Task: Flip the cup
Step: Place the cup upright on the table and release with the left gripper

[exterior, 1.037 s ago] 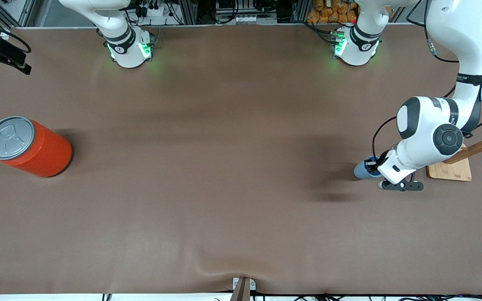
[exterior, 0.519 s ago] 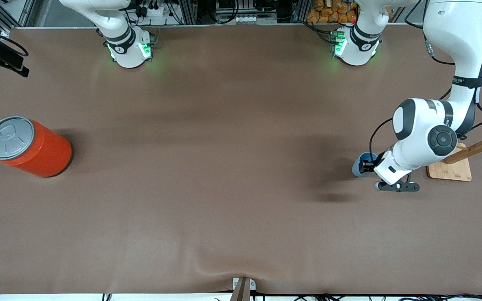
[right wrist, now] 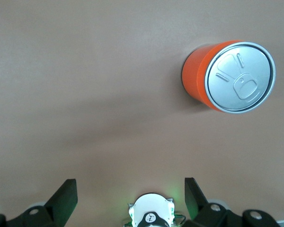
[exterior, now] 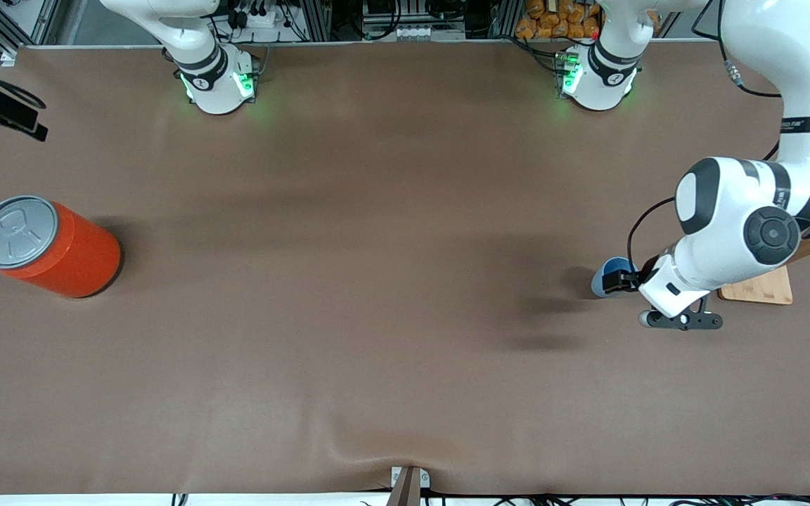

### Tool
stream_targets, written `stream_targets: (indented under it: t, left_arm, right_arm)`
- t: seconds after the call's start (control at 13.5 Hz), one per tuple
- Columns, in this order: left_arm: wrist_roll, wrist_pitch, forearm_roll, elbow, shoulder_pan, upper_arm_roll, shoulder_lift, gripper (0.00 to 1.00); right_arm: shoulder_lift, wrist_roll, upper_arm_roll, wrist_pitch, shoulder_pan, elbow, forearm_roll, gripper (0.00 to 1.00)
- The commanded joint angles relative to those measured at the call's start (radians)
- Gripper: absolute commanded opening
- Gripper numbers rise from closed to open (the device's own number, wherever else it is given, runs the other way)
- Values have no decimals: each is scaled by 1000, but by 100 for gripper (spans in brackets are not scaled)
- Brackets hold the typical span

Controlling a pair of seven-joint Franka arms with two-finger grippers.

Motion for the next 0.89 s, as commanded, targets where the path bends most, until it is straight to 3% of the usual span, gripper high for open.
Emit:
stream_targets:
  t: [0.0, 0.3, 0.59, 0.81]
  left_arm:
    - [-17, -38, 18, 31, 2, 5, -5, 100]
    - [-11, -147, 18, 138, 15, 7, -5, 100]
    - [2, -208, 21, 162, 35, 2, -29, 100]
    - [3, -299, 20, 258, 38, 7, -41, 100]
  right_arm:
    - [8, 14, 9, 18, -10, 4, 2, 100]
    - [7, 14, 8, 10, -26, 2, 2, 100]
    - [8, 14, 8, 12, -35, 1, 2, 100]
    - [7, 10, 9, 25, -41, 4, 2, 100]
